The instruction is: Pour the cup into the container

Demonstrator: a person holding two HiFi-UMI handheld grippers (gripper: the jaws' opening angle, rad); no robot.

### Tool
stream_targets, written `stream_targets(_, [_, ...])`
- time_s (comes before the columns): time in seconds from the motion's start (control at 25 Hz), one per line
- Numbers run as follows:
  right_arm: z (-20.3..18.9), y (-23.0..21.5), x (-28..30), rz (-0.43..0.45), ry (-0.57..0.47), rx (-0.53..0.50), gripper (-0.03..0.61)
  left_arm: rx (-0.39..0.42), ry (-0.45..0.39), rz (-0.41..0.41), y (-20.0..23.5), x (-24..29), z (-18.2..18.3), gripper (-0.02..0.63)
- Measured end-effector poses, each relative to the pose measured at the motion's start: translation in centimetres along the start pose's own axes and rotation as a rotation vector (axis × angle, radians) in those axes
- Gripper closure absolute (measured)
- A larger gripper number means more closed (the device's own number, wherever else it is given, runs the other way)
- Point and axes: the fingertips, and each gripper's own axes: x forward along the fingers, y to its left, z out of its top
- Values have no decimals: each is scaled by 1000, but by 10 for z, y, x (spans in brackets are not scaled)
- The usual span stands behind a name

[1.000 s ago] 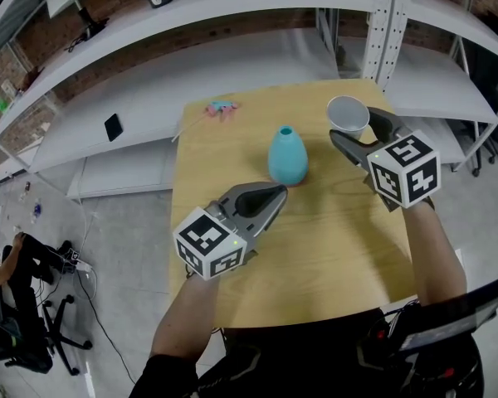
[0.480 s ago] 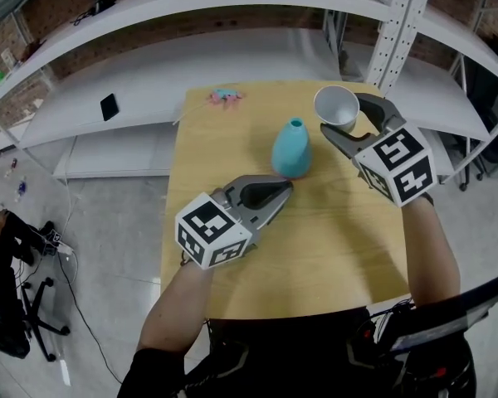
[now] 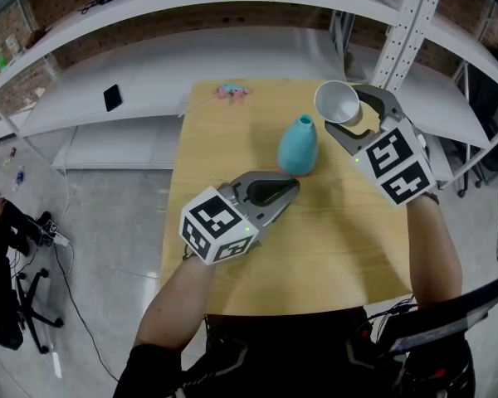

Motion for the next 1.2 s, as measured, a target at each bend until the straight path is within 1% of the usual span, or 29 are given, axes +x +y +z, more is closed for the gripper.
stream_targets(0.44, [6, 0, 5, -59, 74, -213, 281, 4, 0, -15, -3, -2, 0, 612])
stream_targets(0.88, [9, 1, 10, -87, 111, -344, 281, 4, -2, -10, -3, -1, -1, 612])
stream_targets(1.2, [11, 3, 9, -94, 133, -415, 282, 4, -2, -13, -4, -2, 0, 612])
